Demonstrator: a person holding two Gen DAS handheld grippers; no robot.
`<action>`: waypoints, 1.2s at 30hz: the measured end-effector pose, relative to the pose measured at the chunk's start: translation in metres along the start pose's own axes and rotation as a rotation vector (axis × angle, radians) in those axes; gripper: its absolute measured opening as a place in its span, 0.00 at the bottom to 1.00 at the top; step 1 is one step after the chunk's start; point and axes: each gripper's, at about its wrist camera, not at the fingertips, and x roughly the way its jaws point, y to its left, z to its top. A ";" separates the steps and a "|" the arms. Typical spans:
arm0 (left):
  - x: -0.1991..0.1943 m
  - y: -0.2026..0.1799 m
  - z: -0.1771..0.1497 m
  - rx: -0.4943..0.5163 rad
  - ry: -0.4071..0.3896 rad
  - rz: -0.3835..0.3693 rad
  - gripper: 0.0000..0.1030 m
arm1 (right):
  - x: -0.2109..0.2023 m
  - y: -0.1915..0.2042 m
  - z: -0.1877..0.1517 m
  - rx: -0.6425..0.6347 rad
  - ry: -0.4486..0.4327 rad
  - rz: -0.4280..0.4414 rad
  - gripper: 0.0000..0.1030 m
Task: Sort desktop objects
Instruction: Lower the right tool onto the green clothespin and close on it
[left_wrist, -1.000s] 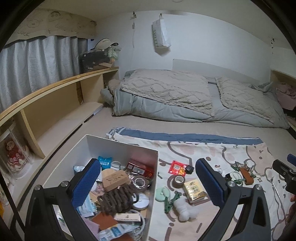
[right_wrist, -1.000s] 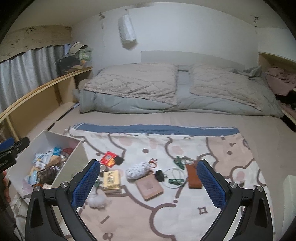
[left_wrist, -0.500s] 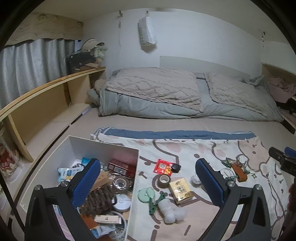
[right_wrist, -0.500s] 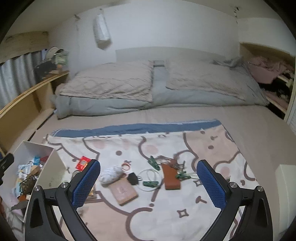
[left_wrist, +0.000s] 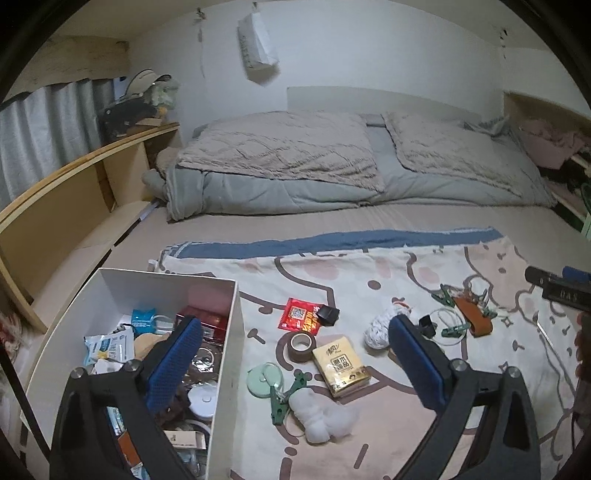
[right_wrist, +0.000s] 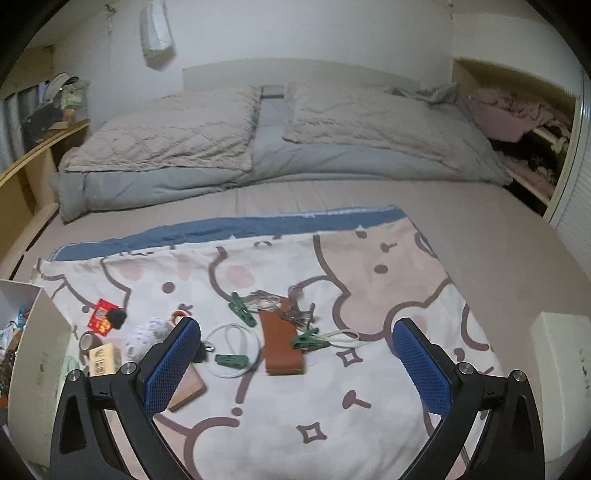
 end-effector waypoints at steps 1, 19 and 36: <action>0.003 -0.002 -0.001 0.007 0.007 0.000 0.96 | 0.004 -0.003 0.000 0.004 0.006 -0.003 1.00; 0.035 -0.011 -0.020 0.091 0.090 0.038 0.85 | 0.094 -0.042 0.004 0.066 0.172 -0.018 0.50; 0.058 -0.002 -0.023 0.010 0.163 -0.016 0.81 | 0.151 -0.048 -0.031 0.062 0.338 0.005 0.50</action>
